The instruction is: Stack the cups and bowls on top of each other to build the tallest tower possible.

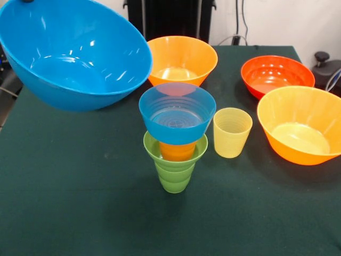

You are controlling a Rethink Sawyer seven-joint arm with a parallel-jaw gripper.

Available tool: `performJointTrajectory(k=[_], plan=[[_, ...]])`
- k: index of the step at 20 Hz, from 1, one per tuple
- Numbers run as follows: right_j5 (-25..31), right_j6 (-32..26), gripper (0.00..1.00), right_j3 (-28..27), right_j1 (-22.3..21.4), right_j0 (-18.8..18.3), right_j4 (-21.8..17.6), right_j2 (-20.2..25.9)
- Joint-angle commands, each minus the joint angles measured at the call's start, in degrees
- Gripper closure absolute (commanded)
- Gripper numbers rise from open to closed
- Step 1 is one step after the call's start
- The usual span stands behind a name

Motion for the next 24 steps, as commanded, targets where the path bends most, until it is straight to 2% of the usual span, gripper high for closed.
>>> performJointTrajectory(k=[1,16,24], plan=[[-5.4,6.1,1.0,8.8,-2.1,-0.6,2.7,2.8],[-8.4,5.2,1.0,11.6,-1.6,-2.6,5.2,5.9],[-9.0,6.6,1.0,11.3,-1.1,-1.7,6.6,6.9]])
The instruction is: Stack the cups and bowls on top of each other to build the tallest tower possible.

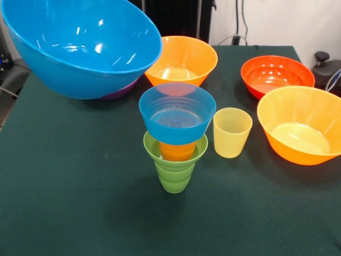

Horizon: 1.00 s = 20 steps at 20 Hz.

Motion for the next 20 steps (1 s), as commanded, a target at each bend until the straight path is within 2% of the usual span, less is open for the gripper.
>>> performJointTrajectory(k=[1,8,13,20], plan=[[-1.5,6.6,1.0,4.4,1.7,1.5,2.7,3.4],[-1.5,7.0,1.0,4.0,1.8,2.8,4.5,3.9],[-5.2,8.4,1.0,6.7,2.1,3.8,4.2,4.6],[-7.5,9.1,1.0,7.8,2.8,5.2,4.3,3.9]])
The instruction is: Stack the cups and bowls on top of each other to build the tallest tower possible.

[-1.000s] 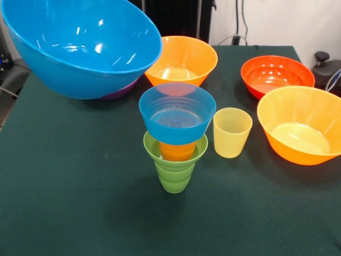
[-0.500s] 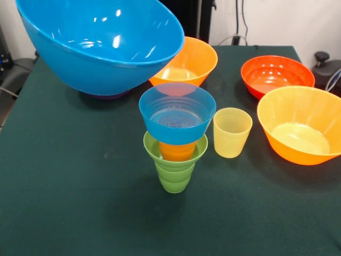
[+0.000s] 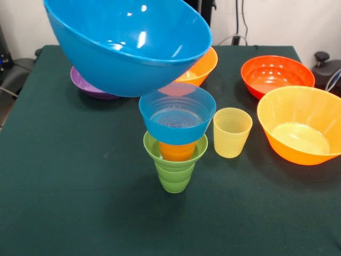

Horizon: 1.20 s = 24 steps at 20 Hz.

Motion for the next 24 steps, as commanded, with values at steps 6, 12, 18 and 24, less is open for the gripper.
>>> performJointTrajectory(k=[6,12,18,24], plan=[[-5.4,8.2,1.0,5.6,5.0,4.2,0.3,1.0],[-4.6,7.2,1.0,4.2,5.9,4.1,0.5,1.4],[-4.5,7.3,1.0,6.9,4.2,1.5,0.7,4.4],[-6.8,8.4,1.0,9.5,4.1,0.4,0.0,6.4]])
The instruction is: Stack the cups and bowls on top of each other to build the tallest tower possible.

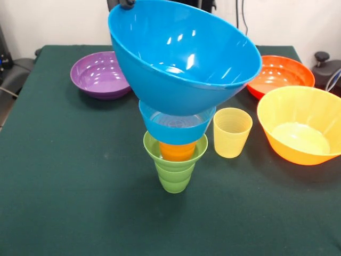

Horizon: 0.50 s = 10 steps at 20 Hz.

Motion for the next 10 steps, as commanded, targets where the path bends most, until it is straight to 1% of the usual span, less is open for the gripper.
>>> performJointTrajectory(k=[1,5,10], plan=[[-3.5,8.7,1.0,7.3,0.5,-0.3,0.0,4.2],[-4.7,9.4,1.0,9.3,0.3,-1.4,0.0,6.3],[-6.0,9.7,1.0,10.5,1.0,-2.1,-0.1,7.7]])
